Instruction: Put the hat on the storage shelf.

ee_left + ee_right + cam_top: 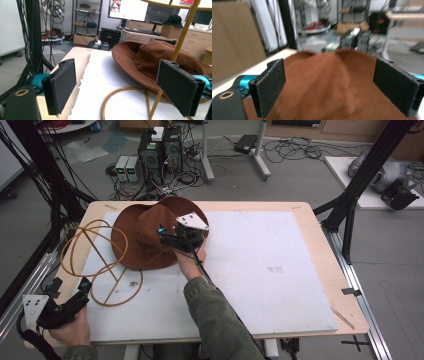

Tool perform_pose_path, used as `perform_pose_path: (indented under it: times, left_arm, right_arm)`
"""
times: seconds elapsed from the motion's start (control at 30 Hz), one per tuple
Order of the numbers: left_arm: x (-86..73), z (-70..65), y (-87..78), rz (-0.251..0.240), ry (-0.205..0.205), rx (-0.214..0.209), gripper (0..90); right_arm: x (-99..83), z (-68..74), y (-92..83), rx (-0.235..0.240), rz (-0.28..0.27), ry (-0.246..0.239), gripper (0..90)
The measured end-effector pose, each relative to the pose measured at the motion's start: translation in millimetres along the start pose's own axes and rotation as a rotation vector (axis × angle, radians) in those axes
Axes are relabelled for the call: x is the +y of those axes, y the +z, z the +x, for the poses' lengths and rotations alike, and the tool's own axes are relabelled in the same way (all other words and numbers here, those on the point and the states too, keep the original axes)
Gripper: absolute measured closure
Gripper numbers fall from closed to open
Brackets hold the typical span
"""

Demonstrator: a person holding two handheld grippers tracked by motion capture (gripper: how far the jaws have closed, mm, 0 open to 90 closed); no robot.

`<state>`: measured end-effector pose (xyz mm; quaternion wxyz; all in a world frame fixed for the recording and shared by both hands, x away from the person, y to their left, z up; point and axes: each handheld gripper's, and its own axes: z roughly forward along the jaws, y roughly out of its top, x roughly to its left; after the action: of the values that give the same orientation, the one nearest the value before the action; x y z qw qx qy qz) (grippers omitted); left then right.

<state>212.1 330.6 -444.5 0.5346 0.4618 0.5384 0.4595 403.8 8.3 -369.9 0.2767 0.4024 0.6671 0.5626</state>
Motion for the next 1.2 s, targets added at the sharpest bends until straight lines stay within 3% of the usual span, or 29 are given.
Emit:
perform_pose_path:
  times: [0.03, 0.07, 0.23, 0.57, 0.7, 0.77, 0.83, 0.9, 1.03, 1.1, 1.13, 1.17, 1.2]
  left_arm:
    - [0.0, 0.0, 0.0, 0.000, 0.000, 0.000, 16.4]
    - [0.0, 0.1, 0.0, 0.000, -0.002, 0.000, 16.4]
    - [0.2, 1.1, -0.6, -0.004, -0.007, 0.003, 16.4]
    - [0.1, 2.3, -0.6, -0.006, -0.015, 0.005, 16.4]
    - [0.1, 3.0, -0.6, -0.006, -0.015, 0.006, 16.4]
    - [0.0, 3.0, -0.4, -0.005, -0.015, 0.006, 16.4]
    - [-0.2, 2.5, 0.2, -0.005, -0.016, 0.004, 16.4]
    - [-0.1, 2.4, 0.1, -0.004, -0.012, 0.003, 16.3]
    - [0.0, 1.6, 0.1, -0.005, -0.010, 0.001, 16.4]
    - [0.1, 1.4, -0.1, -0.005, -0.010, 0.000, 16.3]
    - [0.1, 1.4, -0.1, -0.005, -0.010, 0.000, 16.4]
    - [0.1, 1.6, -0.2, -0.006, -0.009, -0.001, 16.4]
    - [0.1, 1.7, -0.2, -0.006, -0.010, -0.002, 16.4]
  right_arm:
    - [0.0, 0.0, 0.0, 0.000, 0.000, 0.000, 10.2]
    - [-8.7, 8.3, 6.5, 0.012, 0.040, -0.014, 10.2]
    - [-27.2, 25.3, 18.0, 0.023, 0.121, -0.058, 10.2]
    - [-58.2, 34.3, 36.8, -0.013, 0.245, -0.077, 10.2]
    - [-62.7, 34.2, 39.7, -0.045, 0.243, -0.071, 10.8]
    - [-62.9, 34.3, 40.1, -0.049, 0.245, -0.066, 14.3]
    - [-61.6, 35.2, 39.9, -0.005, 0.257, -0.069, 25.7]
    - [-61.6, 36.2, 39.9, -0.009, 0.254, -0.082, 26.4]
    - [-62.9, 36.7, 40.8, -0.017, 0.270, -0.041, 34.4]
    - [-62.5, 37.3, 41.1, 0.000, 0.280, -0.020, 51.4]
    - [-62.5, 37.3, 41.1, 0.000, 0.280, -0.020, 51.4]
    - [-62.2, 37.3, 42.3, 0.019, 0.284, -0.008, 64.1]
    - [-62.1, 37.1, 42.5, 0.029, 0.291, 0.008, 70.0]
